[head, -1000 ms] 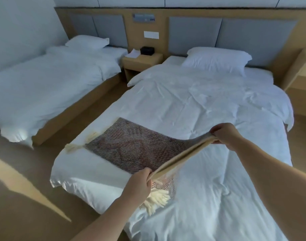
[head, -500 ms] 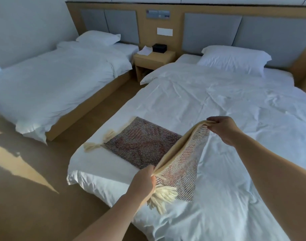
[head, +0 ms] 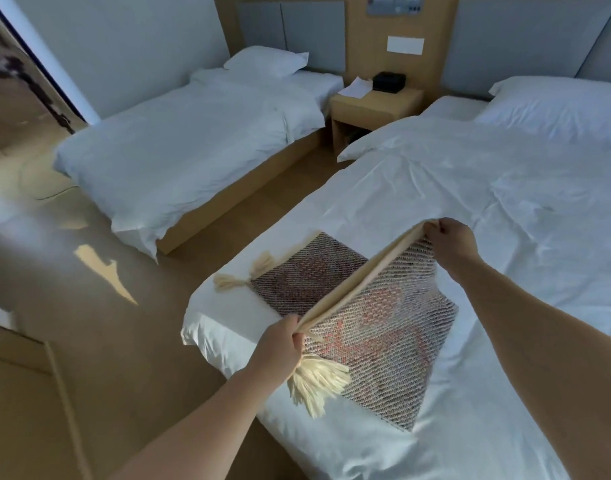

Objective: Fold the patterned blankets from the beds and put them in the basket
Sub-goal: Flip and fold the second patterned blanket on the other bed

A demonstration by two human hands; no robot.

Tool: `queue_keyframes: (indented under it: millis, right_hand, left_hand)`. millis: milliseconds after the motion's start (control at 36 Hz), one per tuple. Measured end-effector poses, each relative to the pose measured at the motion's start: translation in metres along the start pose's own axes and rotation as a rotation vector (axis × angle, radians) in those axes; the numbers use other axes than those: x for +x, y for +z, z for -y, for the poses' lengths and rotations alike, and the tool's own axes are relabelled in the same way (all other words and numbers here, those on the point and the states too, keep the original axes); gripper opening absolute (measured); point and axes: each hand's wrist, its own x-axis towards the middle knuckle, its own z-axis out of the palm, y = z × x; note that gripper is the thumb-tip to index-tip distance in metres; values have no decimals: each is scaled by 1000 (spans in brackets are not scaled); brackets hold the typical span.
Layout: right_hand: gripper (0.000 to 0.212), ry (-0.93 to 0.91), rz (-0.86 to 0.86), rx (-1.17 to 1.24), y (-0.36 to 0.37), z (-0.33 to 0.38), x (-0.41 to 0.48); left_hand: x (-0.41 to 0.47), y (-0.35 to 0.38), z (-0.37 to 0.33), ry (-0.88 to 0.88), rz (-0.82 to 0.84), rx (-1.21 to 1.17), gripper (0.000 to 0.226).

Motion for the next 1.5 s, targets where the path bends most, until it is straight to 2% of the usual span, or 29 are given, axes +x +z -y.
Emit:
queue_keyframes:
  millis: [194,389,639,806,1028,1250,1500]
  right_hand:
    - [22,-48,9,-30,36,22,29]
    - [23,-60,-1,-130,89,36,64]
    - [21,-21,-65,-325,204,39,144]
    - [27,19,-22,-398,277,19,181]
    - [30,19,58,-542,366,-25,231]
    - [29,9,107,-694,431,-64,266]
    - [33,-57,98,-868,465,-94,284]
  left_hand:
    - [33,-14,30,-46,-25,-36,11]
    - [82,-19,71,-140,41,-100,17]
    - [191,-32,162,-145,156,-166,12]
    - [249,-16,221,-184,237,-131,21]
    - [301,33,293,-230,280,-153,23]
    - [332,68,334,-221,236,-84,20]
    - [347,76,354,-163,154,53,14]
